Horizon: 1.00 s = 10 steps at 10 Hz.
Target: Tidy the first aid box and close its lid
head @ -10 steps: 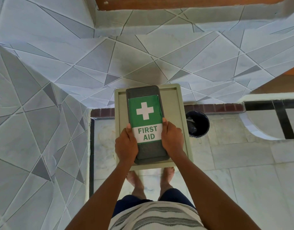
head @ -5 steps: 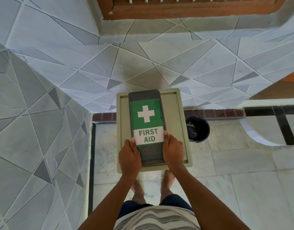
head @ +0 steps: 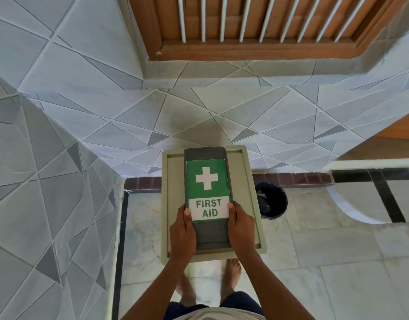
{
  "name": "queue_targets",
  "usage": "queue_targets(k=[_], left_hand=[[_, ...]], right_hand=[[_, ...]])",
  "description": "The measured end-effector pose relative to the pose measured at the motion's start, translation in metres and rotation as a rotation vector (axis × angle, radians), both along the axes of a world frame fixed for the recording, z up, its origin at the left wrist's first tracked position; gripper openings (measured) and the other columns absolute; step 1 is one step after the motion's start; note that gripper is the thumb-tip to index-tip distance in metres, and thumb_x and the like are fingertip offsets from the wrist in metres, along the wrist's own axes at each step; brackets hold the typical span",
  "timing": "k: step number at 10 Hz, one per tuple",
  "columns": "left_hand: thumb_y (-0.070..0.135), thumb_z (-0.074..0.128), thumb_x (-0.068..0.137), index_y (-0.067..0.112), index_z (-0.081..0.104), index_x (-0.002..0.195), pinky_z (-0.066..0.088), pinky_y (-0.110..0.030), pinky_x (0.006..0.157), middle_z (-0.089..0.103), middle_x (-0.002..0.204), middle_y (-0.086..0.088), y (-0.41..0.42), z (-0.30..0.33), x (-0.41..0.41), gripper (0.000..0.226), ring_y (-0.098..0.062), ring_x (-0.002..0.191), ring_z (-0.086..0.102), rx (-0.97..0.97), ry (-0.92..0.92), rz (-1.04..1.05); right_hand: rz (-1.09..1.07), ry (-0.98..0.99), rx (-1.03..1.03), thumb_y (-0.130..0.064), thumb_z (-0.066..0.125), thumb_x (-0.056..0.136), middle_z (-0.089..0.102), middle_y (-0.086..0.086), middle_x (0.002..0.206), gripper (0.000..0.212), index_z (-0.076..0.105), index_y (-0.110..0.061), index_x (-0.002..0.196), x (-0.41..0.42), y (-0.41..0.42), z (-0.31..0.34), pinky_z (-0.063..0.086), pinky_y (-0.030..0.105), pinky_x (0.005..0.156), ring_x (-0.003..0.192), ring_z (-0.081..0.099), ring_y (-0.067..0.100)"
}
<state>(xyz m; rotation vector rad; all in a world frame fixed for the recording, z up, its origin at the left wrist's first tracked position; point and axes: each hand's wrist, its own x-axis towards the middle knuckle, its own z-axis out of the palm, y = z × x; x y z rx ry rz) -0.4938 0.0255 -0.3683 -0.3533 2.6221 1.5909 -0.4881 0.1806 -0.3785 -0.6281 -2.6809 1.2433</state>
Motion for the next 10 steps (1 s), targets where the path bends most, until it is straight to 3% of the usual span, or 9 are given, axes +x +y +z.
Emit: queue_targets(k=[2, 3, 6, 8, 10], left_hand=[[0.04, 0.027, 0.104, 0.023, 0.051, 0.126, 0.053, -0.007, 0.064, 0.069, 0.1, 0.01, 0.007, -0.002, -0.005, 0.037, 0.001, 0.084, 0.067, 0.018, -0.043, -0.002], [0.04, 0.026, 0.104, 0.022, 0.051, 0.126, 0.052, -0.007, 0.064, 0.069, 0.1, 0.01, 0.005, -0.002, -0.006, 0.037, 0.003, 0.083, 0.066, 0.001, -0.052, -0.01], [0.031, 0.031, 0.106, 0.015, 0.053, 0.125, 0.048, -0.002, 0.06, 0.066, 0.098, 0.01, -0.001, 0.001, -0.009, 0.033, 0.008, 0.076, 0.061, -0.054, -0.049, -0.07], [0.034, 0.031, 0.105, 0.014, 0.054, 0.124, 0.049, -0.004, 0.06, 0.069, 0.097, 0.006, -0.005, 0.0, -0.009, 0.035, 0.003, 0.078, 0.064, -0.044, -0.029, -0.082], [0.032, 0.044, 0.104, 0.018, 0.058, 0.12, 0.048, -0.009, 0.074, 0.067, 0.106, 0.008, -0.021, 0.001, -0.001, 0.026, -0.009, 0.098, 0.065, 0.017, 0.053, 0.003]], right_hand=[[0.002, 0.021, 0.017, -0.04, 0.036, 0.104, 0.065, -0.008, 0.073, 0.04, 0.066, -0.012, 0.1, -0.008, 0.008, 0.003, 0.055, 0.025, 0.051, 0.06, 0.06, 0.001], [-0.004, 0.006, 0.012, -0.039, 0.038, 0.106, 0.069, -0.004, 0.075, 0.037, 0.064, -0.014, 0.099, -0.008, 0.008, -0.001, 0.058, 0.037, 0.054, 0.062, 0.065, 0.009], [-0.014, -0.048, 0.049, -0.039, 0.036, 0.106, 0.07, -0.001, 0.08, 0.038, 0.064, -0.013, 0.106, -0.007, 0.003, 0.004, 0.06, 0.036, 0.057, 0.065, 0.067, 0.014], [-0.026, -0.029, 0.03, -0.039, 0.039, 0.107, 0.071, -0.001, 0.08, 0.035, 0.065, -0.015, 0.105, -0.008, 0.003, 0.002, 0.06, 0.041, 0.06, 0.067, 0.067, 0.015], [-0.083, 0.015, 0.046, -0.039, 0.051, 0.103, 0.072, 0.003, 0.104, 0.033, 0.068, -0.013, 0.114, 0.005, 0.007, 0.004, 0.059, 0.039, 0.082, 0.092, 0.066, 0.013]])
